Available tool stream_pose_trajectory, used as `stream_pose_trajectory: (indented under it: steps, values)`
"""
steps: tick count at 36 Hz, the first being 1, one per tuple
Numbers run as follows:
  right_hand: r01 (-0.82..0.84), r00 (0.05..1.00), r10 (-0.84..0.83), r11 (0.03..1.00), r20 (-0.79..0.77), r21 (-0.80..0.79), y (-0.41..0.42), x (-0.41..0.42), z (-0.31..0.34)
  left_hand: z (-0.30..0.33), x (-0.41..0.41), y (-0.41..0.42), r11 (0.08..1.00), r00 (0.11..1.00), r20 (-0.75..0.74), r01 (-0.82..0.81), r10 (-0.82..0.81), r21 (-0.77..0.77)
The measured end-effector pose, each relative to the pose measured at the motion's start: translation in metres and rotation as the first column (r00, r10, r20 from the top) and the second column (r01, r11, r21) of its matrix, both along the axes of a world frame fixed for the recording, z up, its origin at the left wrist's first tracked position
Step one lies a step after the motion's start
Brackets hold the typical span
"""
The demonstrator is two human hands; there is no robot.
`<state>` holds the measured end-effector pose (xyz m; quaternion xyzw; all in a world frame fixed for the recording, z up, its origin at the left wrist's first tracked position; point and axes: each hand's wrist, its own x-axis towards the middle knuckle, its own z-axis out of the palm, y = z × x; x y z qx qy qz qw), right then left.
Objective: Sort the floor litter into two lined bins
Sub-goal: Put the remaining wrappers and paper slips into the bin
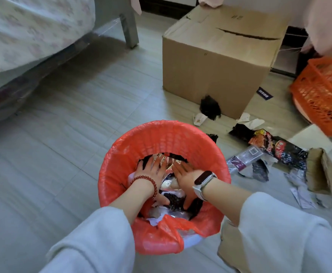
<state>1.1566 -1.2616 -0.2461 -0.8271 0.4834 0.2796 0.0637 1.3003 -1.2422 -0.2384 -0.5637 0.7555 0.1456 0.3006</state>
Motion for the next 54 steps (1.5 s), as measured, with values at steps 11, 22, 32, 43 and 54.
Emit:
stream_pose_trajectory:
  steps: [11,22,32,43,54]
  values:
    - [-0.103,0.936,0.035,0.978,0.349,0.179,0.027,-0.034,0.104,0.072,0.016,0.027,0.980,0.946,-0.324,-0.078,0.015,-0.182]
    - [0.129,0.700,-0.033,0.988,0.713,-0.080,0.026,-0.077,0.142,0.136,-0.012,0.013,0.840,0.619,-0.780,-0.376,-0.087,-0.391]
    - [0.565,0.568,-0.455,0.821,0.686,0.077,-0.004,-0.195,0.105,0.144,-0.162,-0.015,0.899,0.677,-0.726,-0.234,-0.123,-0.370]
    - [0.549,0.704,-0.548,0.823,0.452,0.143,0.002,-0.291,-0.028,0.004,-0.259,-0.008,0.958,0.880,-0.462,-0.216,0.107,-0.188]
    - [0.120,0.885,-0.059,0.987,0.463,-0.103,0.017,-0.291,-0.114,-0.059,-0.245,-0.024,0.866,0.877,-0.376,-0.415,0.300,-0.278]
